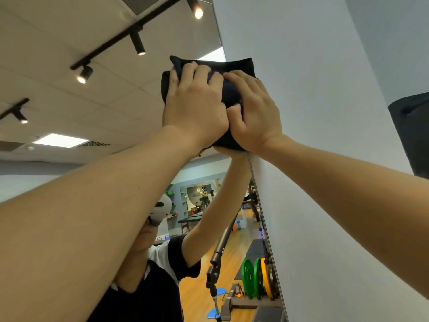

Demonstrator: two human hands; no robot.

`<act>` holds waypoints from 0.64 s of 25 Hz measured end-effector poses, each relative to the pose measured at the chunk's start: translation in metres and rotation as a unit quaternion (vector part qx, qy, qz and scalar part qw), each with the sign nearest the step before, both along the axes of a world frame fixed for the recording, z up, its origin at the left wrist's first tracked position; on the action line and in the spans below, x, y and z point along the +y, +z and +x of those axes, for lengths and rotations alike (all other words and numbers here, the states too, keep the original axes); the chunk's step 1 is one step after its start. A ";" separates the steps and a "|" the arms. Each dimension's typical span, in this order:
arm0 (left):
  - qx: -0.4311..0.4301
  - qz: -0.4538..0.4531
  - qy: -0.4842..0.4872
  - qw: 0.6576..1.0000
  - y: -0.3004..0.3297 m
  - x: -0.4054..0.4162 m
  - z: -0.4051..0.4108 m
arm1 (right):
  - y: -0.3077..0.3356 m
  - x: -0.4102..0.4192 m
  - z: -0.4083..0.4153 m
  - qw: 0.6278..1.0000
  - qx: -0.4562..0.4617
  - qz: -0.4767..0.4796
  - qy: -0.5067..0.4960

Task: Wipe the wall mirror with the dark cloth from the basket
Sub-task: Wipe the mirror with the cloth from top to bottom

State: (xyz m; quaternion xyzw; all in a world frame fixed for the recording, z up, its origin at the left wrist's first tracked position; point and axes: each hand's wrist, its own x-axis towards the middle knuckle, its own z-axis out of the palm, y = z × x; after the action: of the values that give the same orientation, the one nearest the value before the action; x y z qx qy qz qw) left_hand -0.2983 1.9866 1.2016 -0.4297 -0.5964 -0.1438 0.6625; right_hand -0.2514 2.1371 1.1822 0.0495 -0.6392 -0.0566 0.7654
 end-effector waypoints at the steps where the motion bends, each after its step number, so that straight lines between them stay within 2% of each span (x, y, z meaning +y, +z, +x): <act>1: 0.005 -0.008 0.014 1.000 -0.002 -0.004 0.000 | -0.004 -0.002 0.000 1.000 -0.006 -0.004 -0.003; 5: 0.019 -0.035 0.070 0.997 -0.009 -0.021 -0.007 | -0.020 -0.022 0.001 0.999 -0.031 -0.017 -0.026; 16: 0.019 -0.048 0.076 0.996 -0.024 -0.153 -0.058 | -0.036 -0.154 -0.046 0.997 -0.050 -0.012 -0.055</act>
State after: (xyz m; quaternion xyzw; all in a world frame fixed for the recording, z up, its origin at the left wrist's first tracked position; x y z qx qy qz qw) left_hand -0.3565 1.8332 1.1780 -0.4175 -0.6209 -0.0559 0.6611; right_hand -0.2971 1.9830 1.1461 0.0085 -0.6789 -0.0883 0.7288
